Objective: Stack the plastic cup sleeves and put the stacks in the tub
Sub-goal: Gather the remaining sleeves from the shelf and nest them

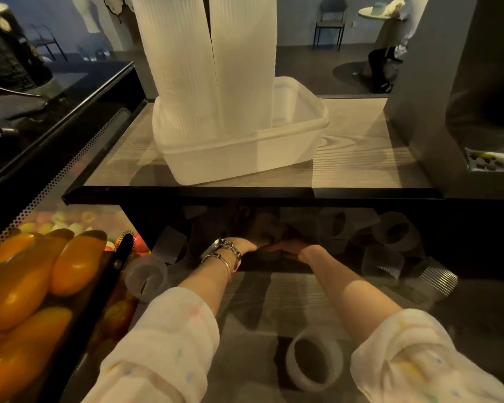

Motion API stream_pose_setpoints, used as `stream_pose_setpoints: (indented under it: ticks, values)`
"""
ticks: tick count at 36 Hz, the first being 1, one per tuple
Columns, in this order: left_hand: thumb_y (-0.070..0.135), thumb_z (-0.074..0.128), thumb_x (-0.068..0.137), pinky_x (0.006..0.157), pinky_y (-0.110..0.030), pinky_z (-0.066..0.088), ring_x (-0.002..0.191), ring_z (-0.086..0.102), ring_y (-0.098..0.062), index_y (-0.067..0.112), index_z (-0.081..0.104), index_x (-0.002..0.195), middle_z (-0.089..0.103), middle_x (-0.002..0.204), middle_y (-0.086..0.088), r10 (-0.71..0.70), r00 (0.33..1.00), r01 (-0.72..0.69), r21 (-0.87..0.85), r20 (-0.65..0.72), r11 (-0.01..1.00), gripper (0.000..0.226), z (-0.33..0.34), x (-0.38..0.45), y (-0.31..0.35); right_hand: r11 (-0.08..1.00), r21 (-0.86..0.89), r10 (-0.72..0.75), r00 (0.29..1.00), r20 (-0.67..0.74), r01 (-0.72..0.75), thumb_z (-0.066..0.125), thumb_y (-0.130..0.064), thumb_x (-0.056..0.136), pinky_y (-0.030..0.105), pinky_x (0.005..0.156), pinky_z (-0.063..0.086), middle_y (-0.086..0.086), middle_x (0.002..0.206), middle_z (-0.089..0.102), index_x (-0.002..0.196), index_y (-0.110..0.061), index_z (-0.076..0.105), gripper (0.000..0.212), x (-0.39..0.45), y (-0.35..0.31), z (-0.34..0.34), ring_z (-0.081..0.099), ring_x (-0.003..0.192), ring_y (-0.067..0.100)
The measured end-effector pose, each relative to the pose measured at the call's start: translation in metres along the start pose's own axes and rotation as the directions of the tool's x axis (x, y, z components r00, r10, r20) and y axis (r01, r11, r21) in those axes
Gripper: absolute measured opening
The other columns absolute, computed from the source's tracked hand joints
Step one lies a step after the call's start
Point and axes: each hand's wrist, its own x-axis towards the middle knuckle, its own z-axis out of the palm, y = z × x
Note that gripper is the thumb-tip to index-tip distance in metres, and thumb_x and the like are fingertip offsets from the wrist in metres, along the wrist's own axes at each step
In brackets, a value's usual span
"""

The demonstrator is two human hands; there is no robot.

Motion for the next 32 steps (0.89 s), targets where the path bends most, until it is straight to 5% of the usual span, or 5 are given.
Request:
stream_pose_setpoints:
  ticks: [5,9,21,25,32]
  values:
    - [0.047,0.062,0.084,0.109,-0.035,0.032,0.133,0.036,-0.031,0.004,0.035,0.140,0.037,0.144,-0.015,-0.168,0.985,0.173,-0.174,0.041,0.969,0.076,0.005,0.014,-0.015,0.999,0.043,0.010,0.996,0.086,-0.014,0.080,-0.021,0.070,0.042,0.111,0.031,0.012,0.143,0.040,0.139,-0.012,0.036,0.083,0.007,0.012,0.004,0.039,0.131,0.029]
    - [0.064,0.059,0.077,0.065,-0.020,0.044,0.090,0.057,-0.014,0.012,0.053,0.127,0.059,0.106,-0.001,-0.121,0.993,0.121,-0.053,0.004,0.991,0.072,0.017,0.018,-0.027,0.981,-0.187,0.094,0.972,0.217,-0.053,0.074,-0.041,0.074,0.032,0.112,0.023,0.003,0.143,0.041,0.138,-0.018,0.041,0.075,0.001,0.018,0.014,0.036,0.133,0.023]
    - [0.046,0.072,0.074,0.094,-0.032,0.045,0.119,0.044,-0.013,0.040,0.027,0.131,0.042,0.131,0.008,0.211,0.973,-0.230,-0.433,-0.094,0.872,0.072,0.108,-0.036,-0.082,0.957,-0.110,-0.235,0.938,0.253,0.269,0.083,-0.018,0.066,0.010,0.087,0.044,-0.015,0.123,0.049,0.126,-0.031,0.042,0.073,-0.069,0.071,0.003,0.047,0.113,-0.002]
    - [0.053,0.066,0.076,0.089,-0.027,0.045,0.117,0.046,-0.011,0.047,0.028,0.126,0.042,0.136,0.008,0.242,0.961,-0.277,-0.413,-0.137,0.867,0.063,0.116,-0.058,-0.079,0.933,-0.127,-0.315,0.935,0.161,0.336,0.084,-0.029,0.063,0.034,0.104,0.042,-0.007,0.133,0.048,0.131,-0.028,0.045,0.078,-0.088,0.077,-0.005,0.044,0.125,0.008]
    - [0.049,0.069,0.075,0.096,-0.028,0.046,0.121,0.048,-0.009,0.036,0.032,0.138,0.047,0.136,0.011,0.299,0.927,-0.369,-0.416,-0.226,0.831,0.074,0.117,-0.078,-0.070,0.898,-0.145,-0.411,0.910,0.055,0.415,0.085,-0.029,0.062,0.000,0.081,0.040,-0.024,0.121,0.050,0.119,-0.046,0.043,0.073,-0.122,0.064,-0.008,0.045,0.110,-0.019]
